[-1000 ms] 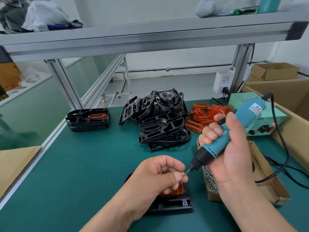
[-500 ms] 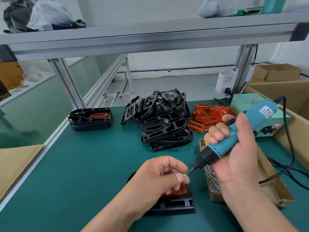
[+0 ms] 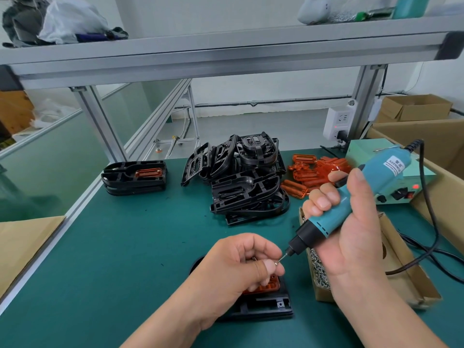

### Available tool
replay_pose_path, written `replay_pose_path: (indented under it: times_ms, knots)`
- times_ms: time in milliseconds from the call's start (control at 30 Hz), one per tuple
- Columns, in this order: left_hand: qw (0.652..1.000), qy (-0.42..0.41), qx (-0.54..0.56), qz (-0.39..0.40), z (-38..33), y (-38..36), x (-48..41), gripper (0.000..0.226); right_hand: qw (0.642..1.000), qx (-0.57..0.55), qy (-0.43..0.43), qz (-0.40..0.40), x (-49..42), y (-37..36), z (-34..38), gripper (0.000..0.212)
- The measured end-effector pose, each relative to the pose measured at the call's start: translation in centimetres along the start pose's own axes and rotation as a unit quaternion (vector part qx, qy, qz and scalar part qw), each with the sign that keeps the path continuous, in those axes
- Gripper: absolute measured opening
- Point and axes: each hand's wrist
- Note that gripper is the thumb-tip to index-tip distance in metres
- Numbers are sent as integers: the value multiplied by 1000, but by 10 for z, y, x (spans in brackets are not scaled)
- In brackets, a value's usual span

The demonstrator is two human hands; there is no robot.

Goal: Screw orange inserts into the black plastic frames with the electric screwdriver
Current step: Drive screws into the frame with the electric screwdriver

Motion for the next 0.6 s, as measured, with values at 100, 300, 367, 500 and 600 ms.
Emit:
replay_pose_path:
  times_ms: [100, 300, 367, 500, 600]
  knots:
    - [1000, -9, -22, -10, -1, -1, 0, 20, 1000, 13, 1, 9, 0, 0, -1, 32]
    - [998, -27, -49, -34, -1, -1, -1, 19, 1000, 22, 17, -7, 2, -1, -6, 44]
    - [997, -32, -58, -41, 0, -2, -1, 17, 1000, 21, 19, -12, 2, -1, -7, 42]
    - [996, -35, -60, -49, 2, -3, 0, 17, 999, 22, 14, -19, 1, -1, -8, 40]
    - [997, -32, -55, -41, 2, -1, 0, 16, 1000, 17, 10, -19, 0, 0, -9, 42]
Point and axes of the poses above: each hand's wrist, its own x-axis away from the middle knuckle, its own y-axis out of the back of the hand, z = x × y, and after that the axes turned 7 degrees about -y, right-handed
